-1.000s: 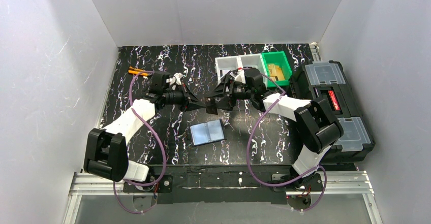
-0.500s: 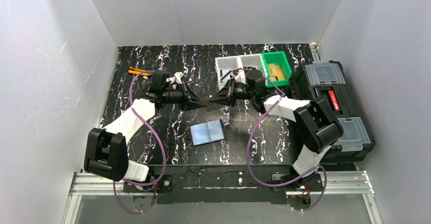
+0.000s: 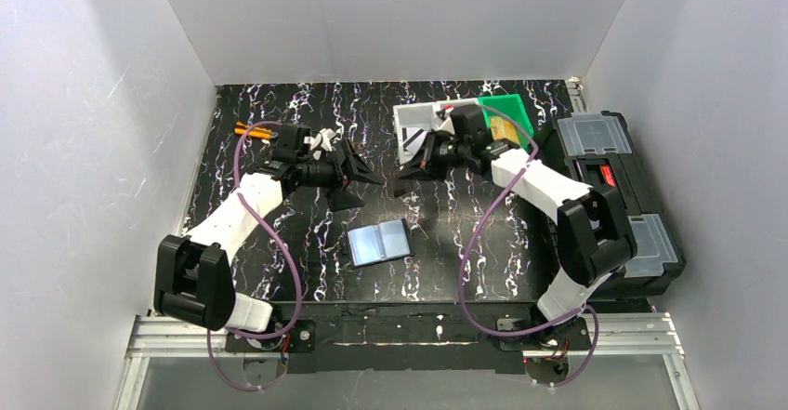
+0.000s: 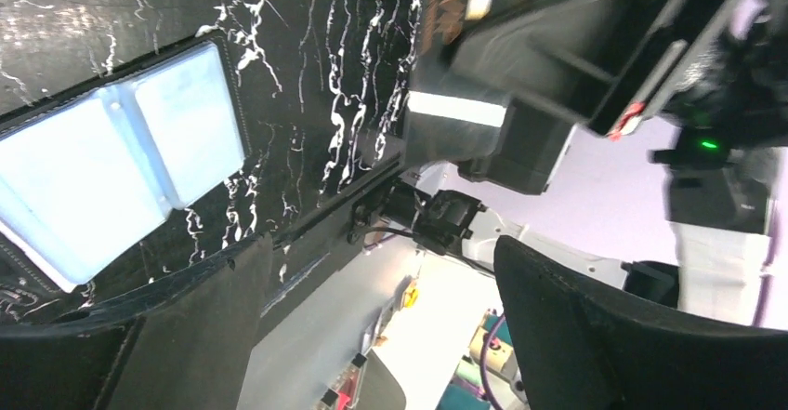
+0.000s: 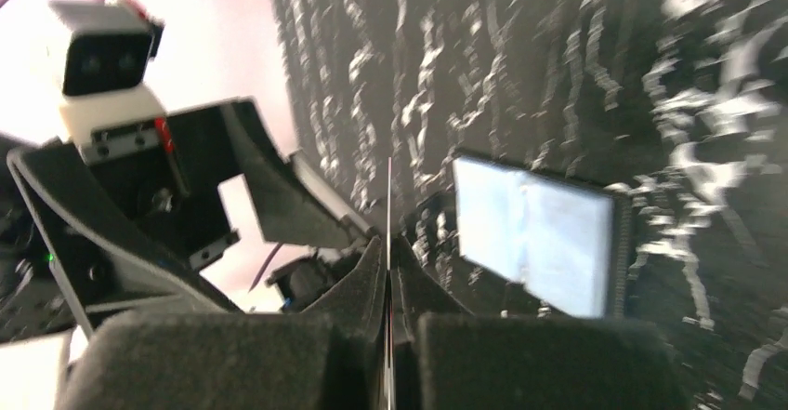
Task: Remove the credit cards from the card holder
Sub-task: Place the credit card in the storage box.
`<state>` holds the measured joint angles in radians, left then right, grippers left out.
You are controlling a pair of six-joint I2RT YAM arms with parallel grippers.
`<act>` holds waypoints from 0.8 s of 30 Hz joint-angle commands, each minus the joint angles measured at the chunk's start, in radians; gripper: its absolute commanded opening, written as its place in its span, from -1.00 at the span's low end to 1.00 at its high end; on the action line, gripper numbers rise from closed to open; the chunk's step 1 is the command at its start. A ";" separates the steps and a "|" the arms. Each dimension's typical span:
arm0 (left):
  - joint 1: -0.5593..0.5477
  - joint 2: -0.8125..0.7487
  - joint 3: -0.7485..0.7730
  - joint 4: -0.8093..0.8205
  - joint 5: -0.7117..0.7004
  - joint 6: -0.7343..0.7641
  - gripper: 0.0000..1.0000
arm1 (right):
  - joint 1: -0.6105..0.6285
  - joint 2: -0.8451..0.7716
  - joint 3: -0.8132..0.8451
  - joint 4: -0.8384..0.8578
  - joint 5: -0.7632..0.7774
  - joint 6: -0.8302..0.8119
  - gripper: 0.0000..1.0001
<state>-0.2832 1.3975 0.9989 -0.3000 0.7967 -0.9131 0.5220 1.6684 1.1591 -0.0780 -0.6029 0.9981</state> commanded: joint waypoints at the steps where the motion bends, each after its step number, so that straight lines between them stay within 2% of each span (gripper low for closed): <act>1: 0.005 -0.042 0.083 -0.212 -0.090 0.143 0.82 | -0.047 -0.014 0.225 -0.431 0.297 -0.305 -0.97; 5: 0.004 -0.051 0.106 -0.266 -0.129 0.191 0.89 | -0.097 0.069 0.447 -0.625 0.508 -0.429 -0.97; 11: 0.004 -0.058 0.106 -0.289 -0.108 0.229 0.92 | -0.171 0.255 0.747 -0.796 0.741 -0.584 -0.97; 17: 0.004 -0.074 0.097 -0.298 -0.094 0.251 0.92 | -0.209 0.422 0.953 -0.819 0.871 -0.682 -0.97; 24: 0.004 -0.075 0.099 -0.312 -0.082 0.273 0.92 | -0.210 0.592 1.116 -0.813 0.917 -0.742 -0.97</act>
<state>-0.2832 1.3613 1.0782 -0.5770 0.6884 -0.6716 0.3077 2.2089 2.1662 -0.8768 0.2485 0.3180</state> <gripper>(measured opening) 0.959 0.029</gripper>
